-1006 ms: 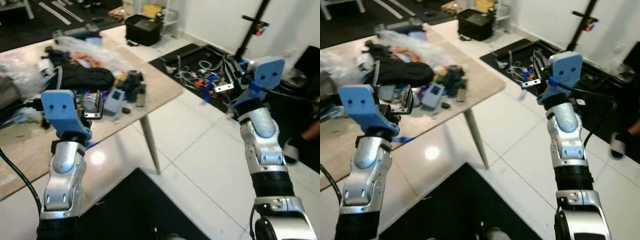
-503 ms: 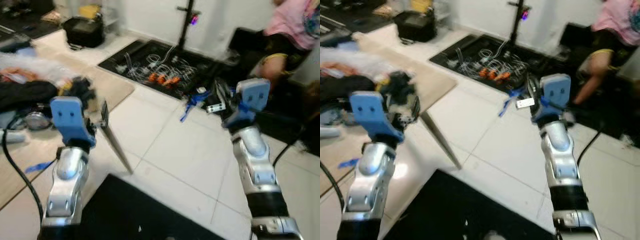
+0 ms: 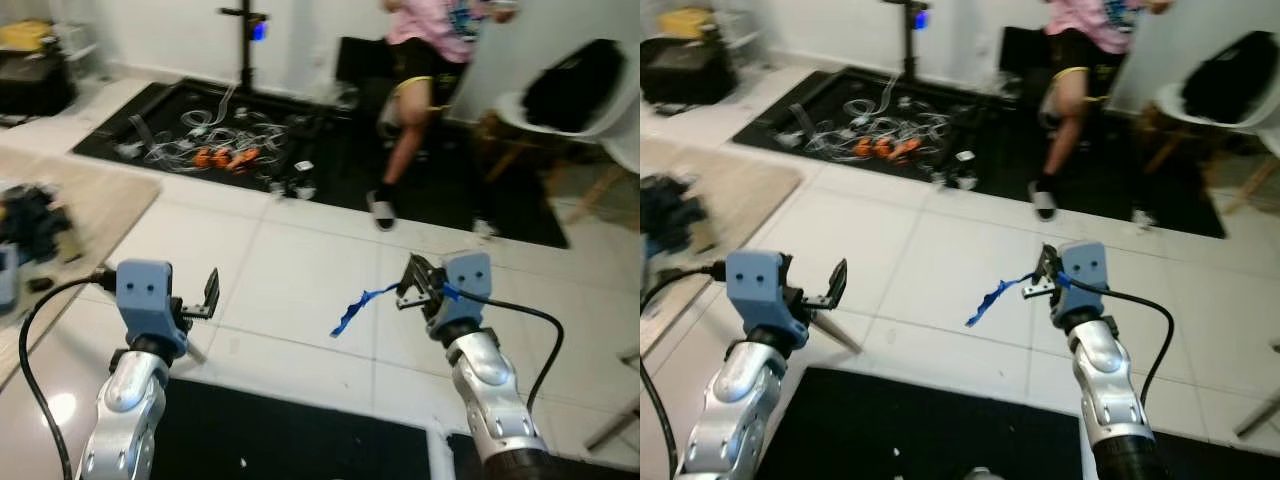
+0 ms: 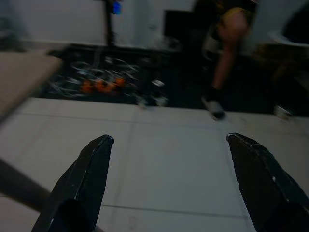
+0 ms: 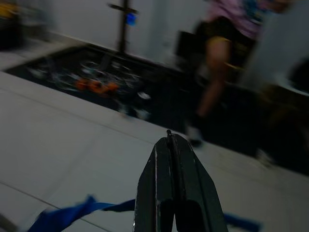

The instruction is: Picking trash to rubbish bin

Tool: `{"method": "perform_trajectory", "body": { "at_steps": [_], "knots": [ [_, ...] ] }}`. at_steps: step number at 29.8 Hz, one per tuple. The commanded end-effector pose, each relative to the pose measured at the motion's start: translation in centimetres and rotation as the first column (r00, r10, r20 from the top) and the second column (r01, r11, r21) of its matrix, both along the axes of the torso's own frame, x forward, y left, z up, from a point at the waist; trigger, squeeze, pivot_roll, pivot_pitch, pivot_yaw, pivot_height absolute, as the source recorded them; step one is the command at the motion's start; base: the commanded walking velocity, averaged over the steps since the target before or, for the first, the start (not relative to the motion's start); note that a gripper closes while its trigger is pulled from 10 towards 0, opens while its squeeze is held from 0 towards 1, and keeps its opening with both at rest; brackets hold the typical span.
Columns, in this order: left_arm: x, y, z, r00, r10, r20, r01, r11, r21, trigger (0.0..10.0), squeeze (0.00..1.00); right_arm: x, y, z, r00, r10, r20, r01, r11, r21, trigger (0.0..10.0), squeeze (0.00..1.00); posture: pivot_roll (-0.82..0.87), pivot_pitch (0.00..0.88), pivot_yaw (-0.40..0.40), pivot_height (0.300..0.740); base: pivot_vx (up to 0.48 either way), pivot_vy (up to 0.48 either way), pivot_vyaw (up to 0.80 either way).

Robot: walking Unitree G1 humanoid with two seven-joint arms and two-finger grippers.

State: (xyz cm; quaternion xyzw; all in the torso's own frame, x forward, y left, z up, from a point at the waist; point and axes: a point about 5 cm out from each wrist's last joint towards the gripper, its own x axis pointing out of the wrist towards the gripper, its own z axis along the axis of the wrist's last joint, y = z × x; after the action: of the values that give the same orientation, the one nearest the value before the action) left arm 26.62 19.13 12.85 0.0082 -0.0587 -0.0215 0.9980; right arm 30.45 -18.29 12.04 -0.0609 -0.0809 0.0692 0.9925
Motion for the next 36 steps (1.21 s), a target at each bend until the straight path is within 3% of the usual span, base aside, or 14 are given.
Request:
{"method": "perform_trajectory", "body": {
  "at_steps": [1,36],
  "knots": [
    [-0.2,0.0,-0.6,1.0,-0.004,-0.017,0.004,1.0,-0.001,10.0,0.0,-0.3,-0.1,-0.8,1.0,-0.006,-0.03,0.006,1.0,-0.007,10.0,0.0,0.04,0.145,-0.047,0.74,0.0,0.0,-0.8],
    [0.6,-1.5,-1.6,0.999,0.024,-0.044,-0.023,0.999,0.024,10.0,0.0,-0.3,0.8,-1.7,0.999,0.004,-0.048,-0.005,1.0,-0.003,10.0,0.0,0.03,0.154,-0.045,0.74,0.0,0.0,-0.8]
  ]
}}
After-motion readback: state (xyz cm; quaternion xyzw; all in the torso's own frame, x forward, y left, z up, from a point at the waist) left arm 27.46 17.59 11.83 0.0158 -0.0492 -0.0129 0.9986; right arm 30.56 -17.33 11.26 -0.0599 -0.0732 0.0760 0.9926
